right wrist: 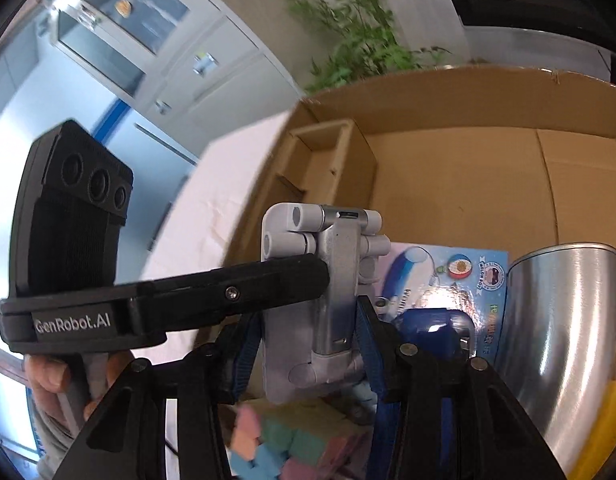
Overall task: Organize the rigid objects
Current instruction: 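Lower the phone stand into the box beside the stapler and release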
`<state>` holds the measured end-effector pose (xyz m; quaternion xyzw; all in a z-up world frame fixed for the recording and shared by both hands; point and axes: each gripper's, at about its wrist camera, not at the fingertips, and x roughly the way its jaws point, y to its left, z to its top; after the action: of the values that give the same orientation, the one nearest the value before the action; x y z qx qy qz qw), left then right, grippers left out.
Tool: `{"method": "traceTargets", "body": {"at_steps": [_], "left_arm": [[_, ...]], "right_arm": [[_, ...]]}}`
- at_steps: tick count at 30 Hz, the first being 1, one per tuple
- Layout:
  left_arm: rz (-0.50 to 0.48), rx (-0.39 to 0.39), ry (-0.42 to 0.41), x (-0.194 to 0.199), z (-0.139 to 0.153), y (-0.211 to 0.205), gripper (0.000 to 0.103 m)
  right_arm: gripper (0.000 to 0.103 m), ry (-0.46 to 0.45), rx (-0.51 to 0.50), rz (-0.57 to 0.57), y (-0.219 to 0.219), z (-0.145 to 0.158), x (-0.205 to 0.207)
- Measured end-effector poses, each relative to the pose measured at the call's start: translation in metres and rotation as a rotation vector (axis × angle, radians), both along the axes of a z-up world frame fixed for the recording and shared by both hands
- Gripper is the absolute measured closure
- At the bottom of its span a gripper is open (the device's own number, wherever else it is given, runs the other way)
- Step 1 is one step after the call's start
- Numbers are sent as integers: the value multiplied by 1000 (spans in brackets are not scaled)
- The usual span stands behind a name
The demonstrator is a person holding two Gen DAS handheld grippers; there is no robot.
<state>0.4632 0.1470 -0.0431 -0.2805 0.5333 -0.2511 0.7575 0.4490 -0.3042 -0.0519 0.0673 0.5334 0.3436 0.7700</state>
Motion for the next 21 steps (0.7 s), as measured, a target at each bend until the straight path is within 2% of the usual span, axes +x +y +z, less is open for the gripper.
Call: {"method": "traceTargets", "body": {"at_steps": [2,6,7,9,11,12,14,16,17,18,19,21], "left_arm": [[0,-45,20,5,-7,1,82],[-14,-40,47,9,-15,-3,82],[-16,-23,58,10,-17,-2,82],[6,18,60,8,-17,3,72],[40,32,39,-2,-6,14,72],[56,62,9,-9,3,17,72],[87,182,-117,-33,35,24,68],[110,311,-249,-65,70,29,54],[135,407,-337,-88,91,30,39],[164,490,-412,-108,106,30,23],[198,571,-497,-130,121,29,18],[237,713,-654,-177,138,21,18]], "right_arm": [[59,-26,-60,-12,7,1,-3],[59,-37,-132,-31,10,-1,-1],[59,-35,-141,-38,10,-1,-1],[57,-1,-139,-65,10,-2,1],[52,38,-106,-80,8,-2,2],[46,48,-90,-87,6,0,1],[37,41,-60,-101,-2,10,-7],[11,-38,-75,-137,-14,30,-23],[4,-117,-86,-164,-24,44,-38],[0,-196,-97,-184,-34,57,-54],[0,-257,-118,-199,-41,65,-67],[0,-400,-192,-249,-59,76,-108]]}}
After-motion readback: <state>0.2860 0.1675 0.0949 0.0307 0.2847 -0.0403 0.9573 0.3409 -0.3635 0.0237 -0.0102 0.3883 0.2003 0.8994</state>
